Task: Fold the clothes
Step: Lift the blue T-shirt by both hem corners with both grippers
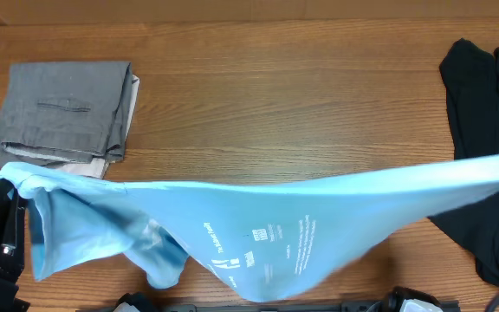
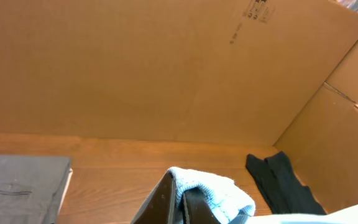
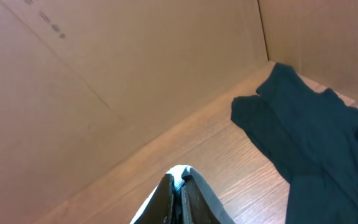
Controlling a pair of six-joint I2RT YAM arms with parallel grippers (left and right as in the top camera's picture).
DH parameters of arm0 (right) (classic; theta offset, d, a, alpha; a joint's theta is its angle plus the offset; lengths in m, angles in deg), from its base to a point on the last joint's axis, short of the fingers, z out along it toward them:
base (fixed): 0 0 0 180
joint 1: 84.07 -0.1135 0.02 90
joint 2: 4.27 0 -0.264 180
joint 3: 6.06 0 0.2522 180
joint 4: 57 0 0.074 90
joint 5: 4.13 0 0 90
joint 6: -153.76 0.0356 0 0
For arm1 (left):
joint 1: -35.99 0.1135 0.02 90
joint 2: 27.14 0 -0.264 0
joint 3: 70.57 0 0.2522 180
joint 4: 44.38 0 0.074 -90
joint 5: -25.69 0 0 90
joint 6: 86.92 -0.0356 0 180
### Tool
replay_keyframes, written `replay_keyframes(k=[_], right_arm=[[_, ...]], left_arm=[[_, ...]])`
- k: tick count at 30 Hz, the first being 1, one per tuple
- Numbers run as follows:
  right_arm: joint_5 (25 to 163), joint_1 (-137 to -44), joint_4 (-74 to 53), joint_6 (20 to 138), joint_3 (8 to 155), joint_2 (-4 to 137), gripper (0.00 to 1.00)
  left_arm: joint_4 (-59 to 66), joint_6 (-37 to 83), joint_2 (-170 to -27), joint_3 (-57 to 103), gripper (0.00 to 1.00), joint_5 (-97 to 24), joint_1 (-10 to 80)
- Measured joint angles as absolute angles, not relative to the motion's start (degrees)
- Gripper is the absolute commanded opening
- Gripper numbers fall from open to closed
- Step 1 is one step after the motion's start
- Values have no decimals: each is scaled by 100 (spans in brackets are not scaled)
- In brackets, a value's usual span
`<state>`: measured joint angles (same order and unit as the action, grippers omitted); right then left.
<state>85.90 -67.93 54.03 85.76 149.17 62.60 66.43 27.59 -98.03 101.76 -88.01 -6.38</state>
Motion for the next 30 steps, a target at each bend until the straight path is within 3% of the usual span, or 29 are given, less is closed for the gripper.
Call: replay_keyframes(k=[30], right_arm=[[8747, -6793, 5408, 8758, 15551, 6055, 4]], left_arm=[[6256, 2971, -9786, 10698, 4, -8076, -638]])
